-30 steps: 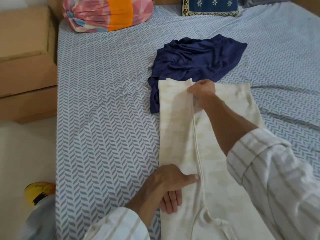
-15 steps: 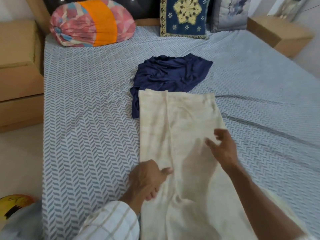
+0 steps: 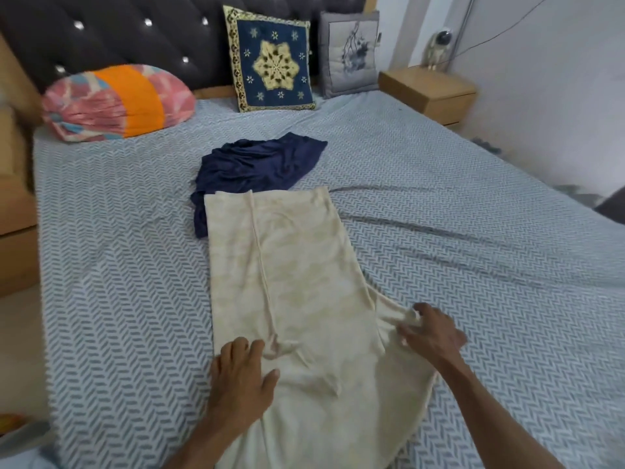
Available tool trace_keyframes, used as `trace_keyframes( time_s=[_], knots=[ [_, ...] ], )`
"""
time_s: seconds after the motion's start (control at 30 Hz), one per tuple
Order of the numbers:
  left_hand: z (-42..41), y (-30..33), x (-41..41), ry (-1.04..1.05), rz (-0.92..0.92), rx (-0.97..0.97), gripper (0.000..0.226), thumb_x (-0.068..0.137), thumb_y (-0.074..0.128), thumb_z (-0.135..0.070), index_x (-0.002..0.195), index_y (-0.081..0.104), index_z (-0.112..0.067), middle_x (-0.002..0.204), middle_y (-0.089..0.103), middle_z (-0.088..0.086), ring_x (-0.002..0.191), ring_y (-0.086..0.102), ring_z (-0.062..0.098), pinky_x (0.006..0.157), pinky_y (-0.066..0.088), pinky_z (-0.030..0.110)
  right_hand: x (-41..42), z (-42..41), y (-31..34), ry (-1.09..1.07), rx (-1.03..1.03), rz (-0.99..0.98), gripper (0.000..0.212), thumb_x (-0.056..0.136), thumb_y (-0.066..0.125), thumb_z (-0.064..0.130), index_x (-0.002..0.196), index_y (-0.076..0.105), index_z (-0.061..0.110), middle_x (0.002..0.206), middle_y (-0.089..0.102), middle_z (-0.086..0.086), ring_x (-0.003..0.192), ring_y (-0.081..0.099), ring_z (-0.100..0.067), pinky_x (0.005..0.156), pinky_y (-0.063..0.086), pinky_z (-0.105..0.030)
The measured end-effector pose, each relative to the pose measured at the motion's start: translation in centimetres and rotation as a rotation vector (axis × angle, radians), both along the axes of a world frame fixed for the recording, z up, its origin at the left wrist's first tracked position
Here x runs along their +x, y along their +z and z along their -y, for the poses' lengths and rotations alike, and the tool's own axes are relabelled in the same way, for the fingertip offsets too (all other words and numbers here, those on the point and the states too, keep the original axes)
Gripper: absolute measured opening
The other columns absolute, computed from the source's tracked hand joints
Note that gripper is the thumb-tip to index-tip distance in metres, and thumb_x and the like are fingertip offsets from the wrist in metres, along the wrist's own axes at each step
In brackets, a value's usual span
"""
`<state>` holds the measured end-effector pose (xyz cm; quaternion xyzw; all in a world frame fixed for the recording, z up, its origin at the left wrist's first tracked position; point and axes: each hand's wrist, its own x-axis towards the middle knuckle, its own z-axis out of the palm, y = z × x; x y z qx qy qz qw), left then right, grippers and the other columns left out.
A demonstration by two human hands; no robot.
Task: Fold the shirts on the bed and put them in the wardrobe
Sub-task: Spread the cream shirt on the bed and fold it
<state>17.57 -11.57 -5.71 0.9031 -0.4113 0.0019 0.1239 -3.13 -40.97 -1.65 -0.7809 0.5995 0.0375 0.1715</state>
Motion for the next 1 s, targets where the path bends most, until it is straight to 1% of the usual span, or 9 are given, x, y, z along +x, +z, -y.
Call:
trace_keyframes(
  time_s=[0.1, 0.23, 0.33, 0.43, 0.53, 0.63, 0.7, 0.83, 1.0],
  knots=[
    [-0.3, 1.2, -1.2, -0.081, -0.102, -0.03, 0.051, 0.073, 0.051, -0.052, 0.111, 0.058, -0.02, 0.103, 0.06, 0.001, 0.095, 0.06, 0.027, 0.071, 0.055, 0.04, 1.9, 1.2, 0.6, 0.045, 0.046, -0.097, 0.055, 0.08, 0.067, 0.056, 0.128, 0.055, 0.031, 0.13, 0.059, 0.002, 0.129, 0.046, -0.025, 0.105, 0.028, -0.049],
    [-0.4, 2.1, -1.3, -0.226, -0.251, 0.044, 0.061, 0.079, 0.047, -0.051, 0.137, 0.046, -0.031, 0.126, 0.057, -0.005, 0.119, 0.054, 0.02, 0.093, 0.05, 0.034, 1.6, 2.6, 1.8, 0.034, 0.082, -0.216, 0.032, 0.074, 0.065, 0.044, 0.099, 0.069, 0.025, 0.114, 0.061, -0.003, 0.117, 0.051, -0.027, 0.102, 0.031, -0.048],
    [-0.5, 2.6, -1.4, -0.236, -0.307, 0.06, 0.053, 0.075, 0.048, -0.055, 0.121, 0.058, -0.029, 0.121, 0.061, -0.003, 0.113, 0.061, 0.022, 0.085, 0.055, 0.033, 2.3, 2.1, 4.1, 0.16, 0.104, -0.039, 0.025, 0.077, 0.069, 0.042, 0.091, 0.063, 0.022, 0.095, 0.063, -0.003, 0.096, 0.061, -0.026, 0.08, 0.044, -0.035],
    [-0.1, 3.2, -1.4, -0.207, -0.412, 0.112, 0.051, 0.083, 0.046, -0.045, 0.128, 0.061, -0.027, 0.141, 0.046, -0.003, 0.136, 0.036, 0.018, 0.107, 0.033, 0.028, 5.6, -2.3, 7.1, 0.301, 0.033, 0.104, 0.024, 0.077, 0.068, 0.034, 0.087, 0.049, 0.025, 0.084, 0.066, 0.0, 0.078, 0.062, -0.024, 0.063, 0.041, -0.031],
    [0.4, 3.2, -1.3, 0.016, -0.61, -0.114, 0.032, 0.087, 0.052, -0.017, 0.11, 0.072, -0.025, 0.121, 0.064, -0.005, 0.116, 0.055, 0.009, 0.098, 0.033, 0.012, 9.8, -9.5, 7.7, 0.55, -0.022, 0.198, 0.024, 0.083, 0.059, 0.029, 0.101, 0.042, 0.031, 0.086, 0.07, 0.003, 0.082, 0.065, -0.023, 0.065, 0.045, -0.03],
    [-0.6, 3.5, -1.4, 0.308, -0.978, -0.331, 0.033, 0.092, 0.049, -0.002, 0.094, 0.074, -0.024, 0.086, 0.075, -0.001, 0.077, 0.066, 0.011, 0.079, 0.055, 0.033, 12.2, -15.4, 6.3, 0.77, 0.005, 0.244, 0.032, 0.088, 0.056, 0.031, 0.114, 0.039, 0.034, 0.105, 0.068, 0.006, 0.095, 0.065, -0.023, 0.074, 0.052, -0.036],
    [-1.3, 3.4, -1.5, 0.38, -1.103, -0.378, 0.033, 0.094, 0.044, 0.002, 0.093, 0.072, -0.016, 0.077, 0.072, 0.009, 0.067, 0.065, 0.016, 0.07, 0.056, 0.036, 11.8, -16.0, 4.9, 0.794, -0.048, 0.152, 0.054, 0.086, 0.061, 0.042, 0.133, 0.035, 0.031, 0.129, 0.055, 0.007, 0.114, 0.057, -0.023, 0.089, 0.049, -0.04],
    [-2.3, 3.1, -1.4, 0.425, -1.156, -0.365, 0.031, 0.09, 0.043, 0.011, 0.092, 0.07, -0.005, 0.077, 0.067, 0.01, 0.064, 0.06, 0.016, 0.058, 0.048, 0.024, 8.2, -12.6, 2.6, 0.595, -0.07, -0.081, 0.093, 0.073, 0.066, 0.065, 0.147, 0.025, 0.027, 0.144, 0.039, 0.003, 0.132, 0.04, -0.025, 0.101, 0.038, -0.046],
    [-1.3, 3.1, -2.1, 0.206, -0.926, -0.132, 0.029, 0.091, 0.053, -0.01, 0.098, 0.071, -0.031, 0.097, 0.07, -0.014, 0.09, 0.064, 0.0, 0.071, 0.045, 0.006, 6.2, -11.7, 0.3, 0.494, -0.008, -0.112, 0.064, 0.078, 0.057, 0.063, 0.127, 0.043, 0.025, 0.125, 0.053, 0.002, 0.113, 0.052, -0.023, 0.089, 0.048, -0.04]
  ],
)
